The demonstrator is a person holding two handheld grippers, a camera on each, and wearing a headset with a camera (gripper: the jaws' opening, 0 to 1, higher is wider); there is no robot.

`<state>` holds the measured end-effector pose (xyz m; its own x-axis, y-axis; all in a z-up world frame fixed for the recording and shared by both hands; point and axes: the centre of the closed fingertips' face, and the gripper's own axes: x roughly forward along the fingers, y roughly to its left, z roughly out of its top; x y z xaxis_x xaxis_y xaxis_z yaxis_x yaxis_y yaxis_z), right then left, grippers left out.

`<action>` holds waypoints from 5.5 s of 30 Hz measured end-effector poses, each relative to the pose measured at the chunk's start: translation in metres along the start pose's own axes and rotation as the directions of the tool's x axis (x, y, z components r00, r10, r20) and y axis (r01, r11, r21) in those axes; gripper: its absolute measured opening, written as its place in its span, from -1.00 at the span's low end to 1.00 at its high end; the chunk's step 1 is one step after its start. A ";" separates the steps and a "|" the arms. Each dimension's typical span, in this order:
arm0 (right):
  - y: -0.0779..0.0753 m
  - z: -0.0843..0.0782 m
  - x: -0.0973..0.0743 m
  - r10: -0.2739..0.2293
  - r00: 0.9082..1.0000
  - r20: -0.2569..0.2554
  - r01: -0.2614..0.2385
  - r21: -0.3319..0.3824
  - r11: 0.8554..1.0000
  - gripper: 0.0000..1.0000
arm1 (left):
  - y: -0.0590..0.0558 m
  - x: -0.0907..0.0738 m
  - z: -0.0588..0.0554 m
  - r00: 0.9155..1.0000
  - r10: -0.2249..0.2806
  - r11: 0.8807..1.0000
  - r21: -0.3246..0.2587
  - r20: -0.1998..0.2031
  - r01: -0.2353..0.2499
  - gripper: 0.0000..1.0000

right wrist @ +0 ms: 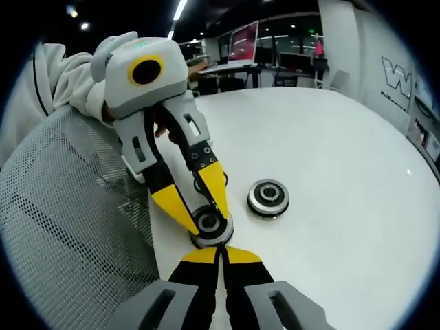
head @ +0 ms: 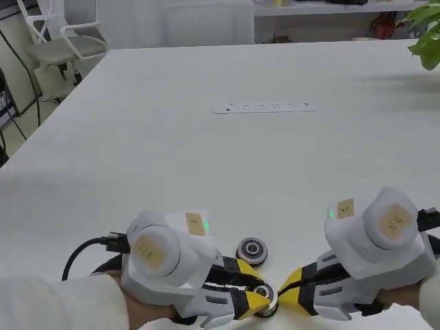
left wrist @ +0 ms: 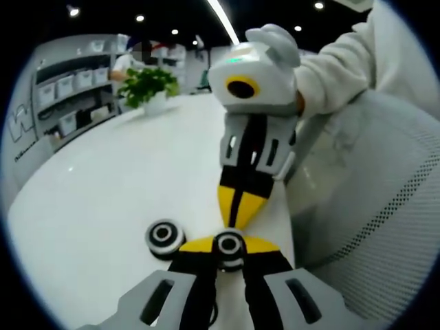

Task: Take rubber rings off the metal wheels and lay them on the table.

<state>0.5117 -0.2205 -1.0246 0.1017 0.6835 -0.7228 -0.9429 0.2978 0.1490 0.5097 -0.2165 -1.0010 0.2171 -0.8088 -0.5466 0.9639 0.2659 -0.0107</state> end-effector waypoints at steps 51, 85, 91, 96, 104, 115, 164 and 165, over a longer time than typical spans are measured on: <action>-0.003 0.052 -0.021 -0.016 0.968 0.251 -0.078 0.358 0.930 -1.00 | 0.005 0.002 0.000 1.000 0.030 0.998 0.051 -0.005 -0.030 -0.73; 0.003 0.001 -0.002 -0.002 1.000 -0.001 0.002 -0.075 0.997 -1.00 | 0.006 0.000 -0.001 0.999 0.031 0.999 0.043 -0.006 -0.031 -0.73; 0.000 0.000 -0.003 -0.015 1.000 -0.015 0.016 0.020 1.000 -1.00 | 0.006 0.000 -0.001 0.999 0.032 0.999 0.040 -0.006 -0.032 -0.73; -0.006 0.004 -0.007 -0.026 1.000 0.010 0.025 0.115 0.993 -1.00 | 0.008 -0.001 -0.002 0.999 0.036 0.999 0.033 -0.006 -0.036 -0.73; -0.005 0.011 -0.011 0.007 0.996 0.089 -0.031 0.271 0.962 -1.00 | 0.007 -0.001 -0.001 0.999 0.035 0.999 0.037 -0.001 -0.035 -0.73; -0.002 0.016 -0.011 0.024 0.992 0.121 -0.063 0.335 0.940 -1.00 | 0.007 0.000 -0.001 0.999 0.033 0.998 0.047 -0.009 -0.033 -0.73; -0.001 0.025 -0.010 0.033 0.986 0.166 -0.083 0.305 0.949 -1.00 | 0.009 -0.005 -0.003 0.996 0.027 0.999 0.040 -0.085 -0.023 -0.70; -0.002 0.025 -0.010 0.033 0.985 0.167 -0.083 0.305 0.949 -1.00 | 0.009 -0.007 0.001 0.997 0.027 0.997 0.070 -0.078 -0.022 -0.69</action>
<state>0.5202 -0.2106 -1.0008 0.1225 0.7945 -0.5948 -0.8062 0.4291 0.4072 0.5167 -0.2090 -0.9969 0.2303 -0.7578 -0.6106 0.9674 0.2461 0.0595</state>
